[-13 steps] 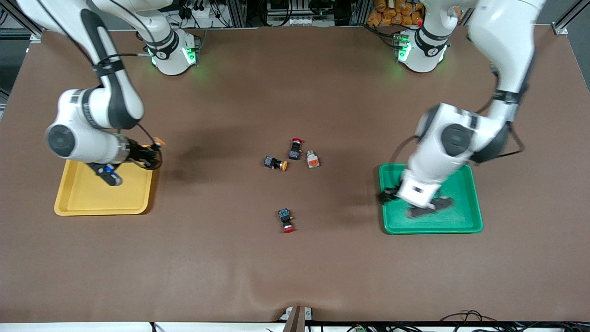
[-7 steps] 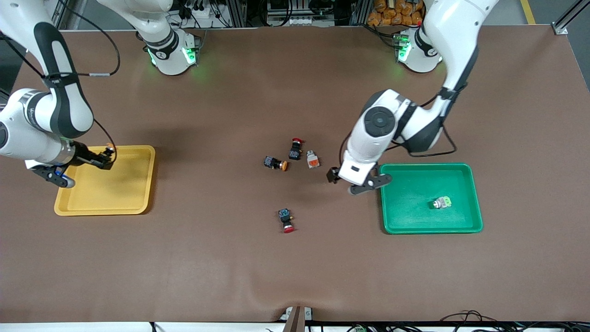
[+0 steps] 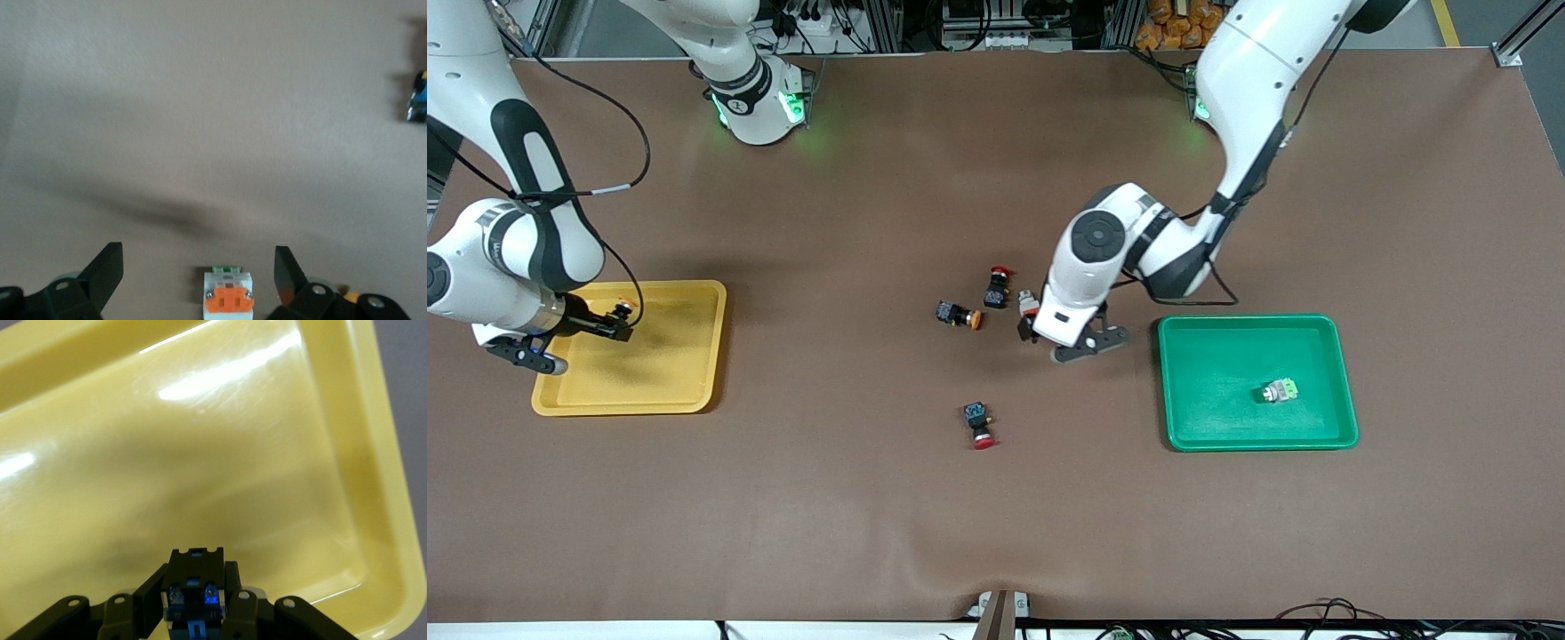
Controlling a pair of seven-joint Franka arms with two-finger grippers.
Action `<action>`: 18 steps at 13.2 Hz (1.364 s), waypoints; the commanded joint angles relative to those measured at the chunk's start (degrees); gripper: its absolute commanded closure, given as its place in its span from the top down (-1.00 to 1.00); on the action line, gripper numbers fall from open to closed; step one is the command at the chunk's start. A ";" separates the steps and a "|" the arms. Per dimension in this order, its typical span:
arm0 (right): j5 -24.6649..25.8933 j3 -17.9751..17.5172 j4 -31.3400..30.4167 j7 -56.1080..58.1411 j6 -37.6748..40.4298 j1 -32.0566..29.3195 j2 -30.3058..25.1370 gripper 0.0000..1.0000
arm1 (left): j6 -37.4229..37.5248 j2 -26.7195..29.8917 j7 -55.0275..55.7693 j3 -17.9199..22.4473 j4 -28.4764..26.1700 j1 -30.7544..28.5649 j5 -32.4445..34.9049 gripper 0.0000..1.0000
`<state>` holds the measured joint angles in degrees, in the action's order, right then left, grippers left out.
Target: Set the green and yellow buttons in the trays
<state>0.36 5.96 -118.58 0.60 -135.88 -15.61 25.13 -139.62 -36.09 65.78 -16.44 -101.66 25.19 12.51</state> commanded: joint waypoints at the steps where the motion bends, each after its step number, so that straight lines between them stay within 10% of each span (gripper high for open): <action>1: 0.52 -1.30 1.95 1.51 0.97 -2.05 1.50 0.40 | -1.44 -2.05 5.65 0.80 1.29 2.83 3.74 1.00; 2: 0.52 -1.30 1.95 1.25 0.97 -2.14 1.59 0.98 | -3.01 -2.92 7.42 0.80 1.29 3.28 4.79 1.00; 9: 0.43 -1.56 7.04 -5.17 11.49 -0.74 1.33 1.00 | -5.84 -5.40 13.06 0.62 1.03 4.16 12.54 0.94; 11: 0.09 -1.65 7.66 -5.25 13.61 -0.47 1.24 1.00 | -5.84 -5.39 13.06 0.62 1.20 4.60 12.54 0.22; 18: -6.15 -2.09 9.07 -21.47 28.72 8.03 -3.15 1.00 | -2.07 -5.22 14.73 0.18 0.59 6.71 11.75 0.04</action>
<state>-4.83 3.66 -108.94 -13.83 -110.20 -11.29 24.64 -143.83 -41.55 78.69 -16.46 -100.88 30.89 23.43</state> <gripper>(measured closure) 0.000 0.436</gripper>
